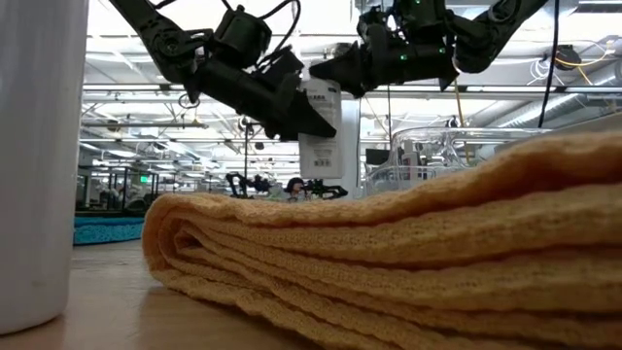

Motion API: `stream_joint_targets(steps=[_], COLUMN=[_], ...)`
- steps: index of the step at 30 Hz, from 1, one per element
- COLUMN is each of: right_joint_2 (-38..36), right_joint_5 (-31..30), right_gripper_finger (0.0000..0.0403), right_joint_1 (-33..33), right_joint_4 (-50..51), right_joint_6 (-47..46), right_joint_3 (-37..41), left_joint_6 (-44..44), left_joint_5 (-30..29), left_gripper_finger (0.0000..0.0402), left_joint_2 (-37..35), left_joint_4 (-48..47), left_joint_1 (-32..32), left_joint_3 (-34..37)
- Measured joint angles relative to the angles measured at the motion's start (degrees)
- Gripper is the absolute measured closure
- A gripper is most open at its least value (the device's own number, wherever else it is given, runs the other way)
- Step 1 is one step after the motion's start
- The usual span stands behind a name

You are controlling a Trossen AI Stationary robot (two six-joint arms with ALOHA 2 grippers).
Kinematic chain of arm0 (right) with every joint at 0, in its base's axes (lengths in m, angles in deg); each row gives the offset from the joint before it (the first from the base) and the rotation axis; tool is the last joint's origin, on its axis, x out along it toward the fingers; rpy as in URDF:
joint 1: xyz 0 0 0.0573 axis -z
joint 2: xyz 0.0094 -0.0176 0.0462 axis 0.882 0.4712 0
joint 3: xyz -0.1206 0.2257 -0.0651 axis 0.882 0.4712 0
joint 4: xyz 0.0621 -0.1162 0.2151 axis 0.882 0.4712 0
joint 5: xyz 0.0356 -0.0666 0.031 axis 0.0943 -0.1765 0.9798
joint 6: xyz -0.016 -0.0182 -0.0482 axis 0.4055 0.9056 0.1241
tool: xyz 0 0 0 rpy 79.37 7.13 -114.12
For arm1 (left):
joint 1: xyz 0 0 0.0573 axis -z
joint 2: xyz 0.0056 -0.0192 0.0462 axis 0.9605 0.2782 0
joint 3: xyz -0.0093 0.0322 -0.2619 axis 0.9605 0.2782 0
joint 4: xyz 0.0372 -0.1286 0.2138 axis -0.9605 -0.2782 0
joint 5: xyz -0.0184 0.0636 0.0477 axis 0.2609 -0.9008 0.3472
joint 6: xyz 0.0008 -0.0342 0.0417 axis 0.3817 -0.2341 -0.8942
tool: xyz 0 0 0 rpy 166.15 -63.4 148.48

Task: Pick & Place Kitchen Items
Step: Put the white plastic restorer bottle into the top transparent bin

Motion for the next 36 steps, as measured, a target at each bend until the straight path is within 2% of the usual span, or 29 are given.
stream_joint_targets(steps=[4,7,13,20,29,36], right_joint_2=[-2.4,-3.97,-7.16,-11.81,-15.78,-16.57], right_joint_5=[-0.44,-2.81,-13.1,-17.85,-16.12,-13.29], right_gripper_finger=[0.032,0.032,0.032,0.032,0.032,0.032], right_joint_1=[0.62,0.67,0.64,1.88,6.31,6.19], right_joint_4=[1.72,4.76,6.53,4.72,3.83,4.28], right_joint_6=[-0.34,-0.56,-0.8,0.0,-2.5,-3.48], right_joint_3=[-0.07,-0.04,0.79,4.67,7.5,7.45], left_joint_6=[-1.58,-2.09,-1.77,-2.0,-1.59,-1.64], left_joint_5=[-2.44,-2.52,-3.5,-4.1,-7.7,-9.45], left_gripper_finger=[0.0039,0.001,0.0034,0.005,0.0042,0.0039], left_joint_2=[-0.19,-0.22,-0.22,-0.22,-0.31,-0.26], left_joint_4=[-0.02,0.31,1.72,1.75,1.35,1.85], left_joint_1=[0.77,1.22,1.25,1.04,1.01,0.97], left_joint_3=[0.0,-0.02,-0.04,-0.15,-0.06,0.0])
